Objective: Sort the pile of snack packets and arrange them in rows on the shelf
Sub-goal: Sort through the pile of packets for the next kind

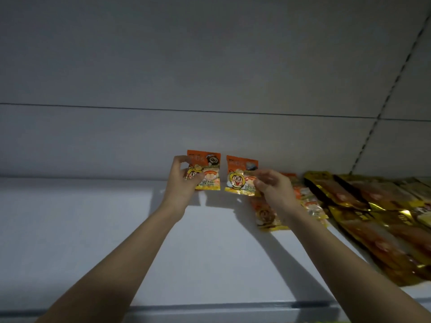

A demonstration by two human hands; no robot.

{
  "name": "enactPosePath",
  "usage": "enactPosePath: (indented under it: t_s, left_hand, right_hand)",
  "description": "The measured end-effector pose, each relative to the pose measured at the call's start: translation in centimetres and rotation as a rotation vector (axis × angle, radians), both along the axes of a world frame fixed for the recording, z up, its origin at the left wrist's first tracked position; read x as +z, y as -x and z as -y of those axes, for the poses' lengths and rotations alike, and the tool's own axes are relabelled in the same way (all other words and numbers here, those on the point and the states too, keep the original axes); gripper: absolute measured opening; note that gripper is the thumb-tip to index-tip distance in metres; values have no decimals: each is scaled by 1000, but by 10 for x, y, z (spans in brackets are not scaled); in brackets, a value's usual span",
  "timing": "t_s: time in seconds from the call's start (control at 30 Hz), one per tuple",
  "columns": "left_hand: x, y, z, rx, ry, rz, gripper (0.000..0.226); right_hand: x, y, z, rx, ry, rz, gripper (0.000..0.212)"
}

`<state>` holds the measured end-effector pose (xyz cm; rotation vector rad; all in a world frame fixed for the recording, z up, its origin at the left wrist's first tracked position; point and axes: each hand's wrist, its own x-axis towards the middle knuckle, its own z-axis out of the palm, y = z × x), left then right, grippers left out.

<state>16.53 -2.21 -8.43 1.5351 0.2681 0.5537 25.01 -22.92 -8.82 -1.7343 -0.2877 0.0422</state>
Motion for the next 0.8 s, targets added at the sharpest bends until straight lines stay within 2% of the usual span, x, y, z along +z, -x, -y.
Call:
enactPosePath:
  t_s: [0.1,0.23,0.43,0.53,0.63,0.7,0.8]
  left_hand:
    - [-3,-33,45,14,-21,-14,23]
    - [2,-67,101,-36,-43,-101,35]
    - [-5,-105,140,-58,-152,-262,38]
    - [-19,-122,137,-54,-289,-371,42]
    - [-25,-128,139,-17,-427,-451,52]
    - [-25,-121,140,58,-513,-444,58]
    - [-22,-90,146,114,-393,-414,76]
  right_hand:
    - [4,-39,57,-71,72,-11,19]
    - [15,-80,110,-89,196,2,24]
    - [18,-109,130,-82,370,112,29]
    - [13,-115,126,-3,569,189,33]
    - [5,-114,124,55,821,274,35]
    - [4,-108,127,-11,875,352,31]
    - [7,-88,134,-35,849,313,32]
